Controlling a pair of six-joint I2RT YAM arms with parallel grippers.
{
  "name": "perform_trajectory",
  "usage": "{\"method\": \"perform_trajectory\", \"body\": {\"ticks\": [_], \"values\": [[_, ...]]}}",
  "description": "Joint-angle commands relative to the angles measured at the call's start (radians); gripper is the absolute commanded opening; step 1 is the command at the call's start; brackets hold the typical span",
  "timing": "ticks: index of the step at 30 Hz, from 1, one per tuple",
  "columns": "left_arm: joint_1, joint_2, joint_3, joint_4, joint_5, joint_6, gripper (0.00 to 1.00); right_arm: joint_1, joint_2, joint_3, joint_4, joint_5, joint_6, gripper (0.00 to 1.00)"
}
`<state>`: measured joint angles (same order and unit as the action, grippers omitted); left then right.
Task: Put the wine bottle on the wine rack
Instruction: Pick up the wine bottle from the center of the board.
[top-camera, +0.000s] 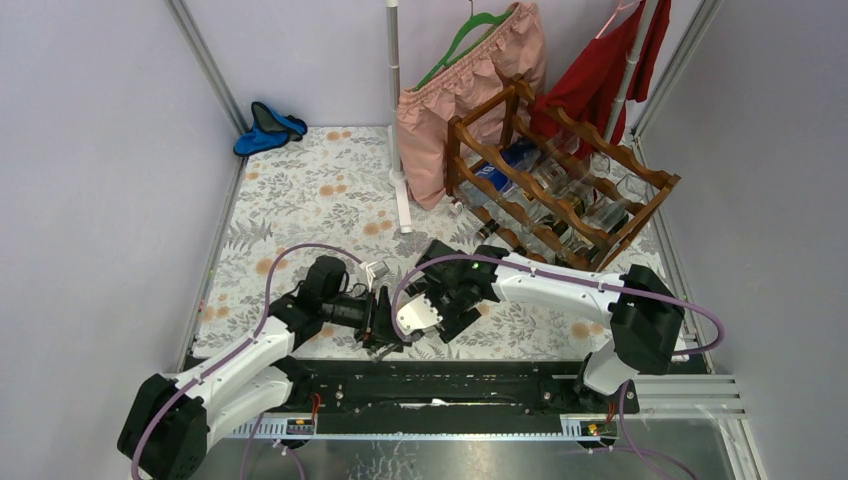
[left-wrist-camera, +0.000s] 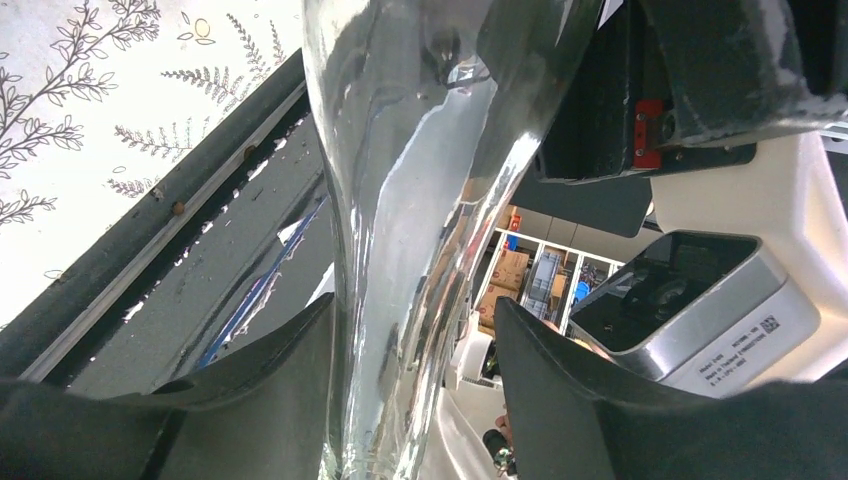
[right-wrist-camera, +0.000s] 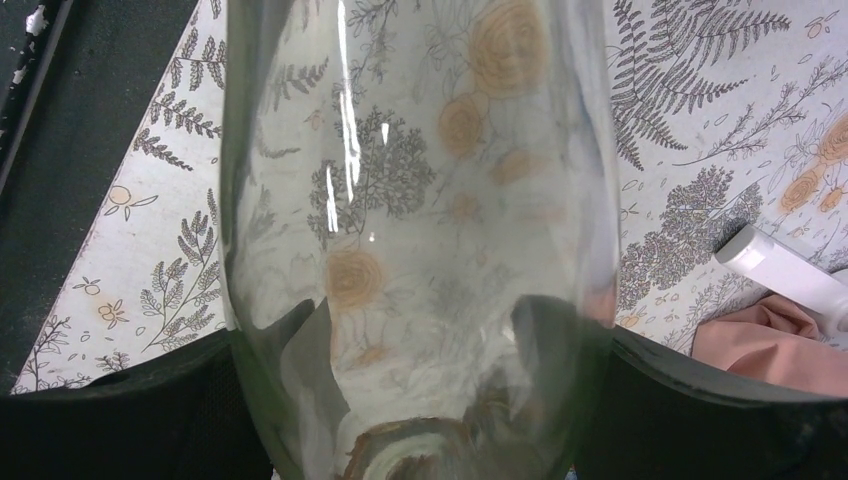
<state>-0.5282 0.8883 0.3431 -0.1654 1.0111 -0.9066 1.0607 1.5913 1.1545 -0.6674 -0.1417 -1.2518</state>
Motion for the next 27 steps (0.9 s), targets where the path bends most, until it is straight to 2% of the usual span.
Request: {"method": "perform_trajectory", "body": {"ticks": [1, 5, 7, 12, 18, 24, 26, 27], "values": [[-0.015, -0.009, 0.017, 0.041, 0.053, 0.001, 0.62, 0.005, -0.013, 0.047, 0.062, 0.039, -0.006, 0.00], [-0.016, -0.003, 0.016, 0.041, 0.054, 0.005, 0.50, 0.004, -0.009, 0.045, 0.059, 0.043, -0.004, 0.00], [-0.016, -0.002, 0.014, 0.041, 0.055, 0.007, 0.52, 0.006, -0.007, 0.044, 0.058, 0.050, -0.002, 0.00], [-0.016, -0.007, 0.017, 0.043, 0.053, 0.008, 0.63, 0.005, -0.003, 0.043, 0.058, 0.060, 0.010, 0.00], [-0.016, -0.077, 0.012, 0.070, 0.012, 0.008, 0.64, 0.004, 0.005, 0.062, 0.057, 0.086, 0.057, 0.00], [-0.016, -0.111, -0.010, 0.102, -0.006, -0.020, 0.56, 0.004, -0.004, 0.056, 0.054, 0.088, 0.071, 0.00], [-0.016, -0.108, -0.010, 0.107, -0.005, -0.019, 0.51, 0.004, -0.008, 0.054, 0.053, 0.087, 0.071, 0.00], [-0.016, -0.106, -0.011, 0.113, -0.002, -0.021, 0.45, 0.004, -0.007, 0.053, 0.054, 0.087, 0.071, 0.00]]}}
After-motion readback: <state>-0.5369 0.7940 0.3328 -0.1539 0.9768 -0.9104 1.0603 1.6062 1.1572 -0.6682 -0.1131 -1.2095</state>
